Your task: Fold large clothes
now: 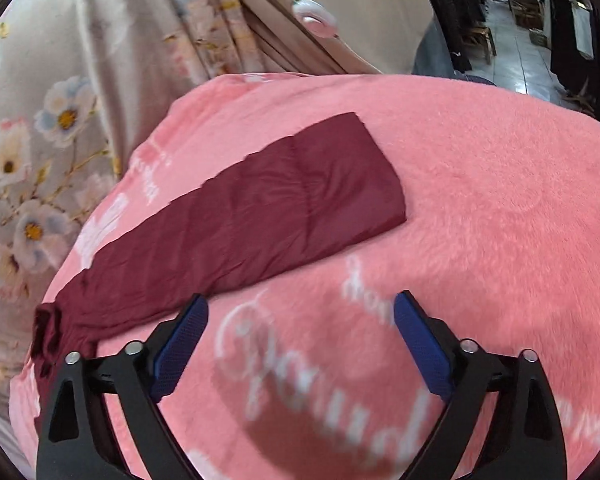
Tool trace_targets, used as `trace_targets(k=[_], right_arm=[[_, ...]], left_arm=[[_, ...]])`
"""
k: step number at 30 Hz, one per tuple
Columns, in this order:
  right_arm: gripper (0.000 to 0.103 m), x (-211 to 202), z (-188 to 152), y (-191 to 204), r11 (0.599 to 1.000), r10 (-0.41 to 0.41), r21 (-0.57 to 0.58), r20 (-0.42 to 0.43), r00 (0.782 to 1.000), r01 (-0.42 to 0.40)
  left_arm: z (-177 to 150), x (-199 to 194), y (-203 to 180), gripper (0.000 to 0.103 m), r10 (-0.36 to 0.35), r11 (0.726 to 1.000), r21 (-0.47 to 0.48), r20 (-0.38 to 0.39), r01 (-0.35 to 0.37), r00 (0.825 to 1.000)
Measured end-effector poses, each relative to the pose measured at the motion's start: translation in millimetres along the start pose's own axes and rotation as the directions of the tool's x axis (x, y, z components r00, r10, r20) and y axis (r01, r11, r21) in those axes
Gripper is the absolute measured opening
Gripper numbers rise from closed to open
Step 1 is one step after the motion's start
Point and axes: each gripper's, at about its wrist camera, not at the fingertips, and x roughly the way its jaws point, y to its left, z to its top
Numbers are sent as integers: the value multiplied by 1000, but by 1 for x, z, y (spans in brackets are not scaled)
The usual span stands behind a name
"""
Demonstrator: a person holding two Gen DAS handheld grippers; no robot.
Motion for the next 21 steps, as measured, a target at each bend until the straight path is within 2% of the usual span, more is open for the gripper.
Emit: trace_targets(k=[2, 4, 7, 8, 9, 11, 13, 15, 17, 18, 21], right_arm=[[85, 7, 7, 2, 1000, -24, -17, 20, 1000, 24], [76, 15, 13, 8, 999, -46, -22, 28, 999, 46], [38, 23, 21, 9, 998, -57, -12, 31, 998, 57], [15, 27, 25, 11, 999, -52, -7, 28, 998, 52], [6, 29, 29, 13, 999, -42, -1, 28, 999, 42], [6, 24, 36, 30, 999, -30, -17, 68, 997, 31], [5, 7, 38, 65, 995, 19, -97, 125, 992, -7], [5, -23, 32, 125, 966, 123, -248, 178, 976, -76], [5, -48, 15, 182, 912, 241, -377, 172, 955, -162], [5, -61, 2, 214, 870, 311, -443, 150, 938, -218], [5, -83, -38, 285, 748, 451, -568, 56, 891, -343]], left_arm=[[2, 7, 3, 98, 12, 1000, -17, -11, -12, 1000], [4, 16, 7, 98, 18, 999, -34, -25, -19, 1000], [4, 24, 8, 98, 36, 999, -36, -28, -37, 999], [5, 26, 8, 98, 42, 999, -34, -28, -43, 999], [5, 28, 9, 98, 45, 998, -32, -27, -45, 999], [6, 32, 10, 98, 50, 998, -28, -28, -51, 998], [8, 35, 9, 98, 55, 998, -22, -25, -55, 998], [10, 38, 8, 98, 55, 998, -19, -20, -56, 998], [14, 41, 7, 98, 49, 999, -19, -16, -49, 999], [16, 42, 6, 98, 43, 999, -21, -13, -43, 999], [21, 43, 4, 98, 25, 999, -31, -6, -25, 1000]])
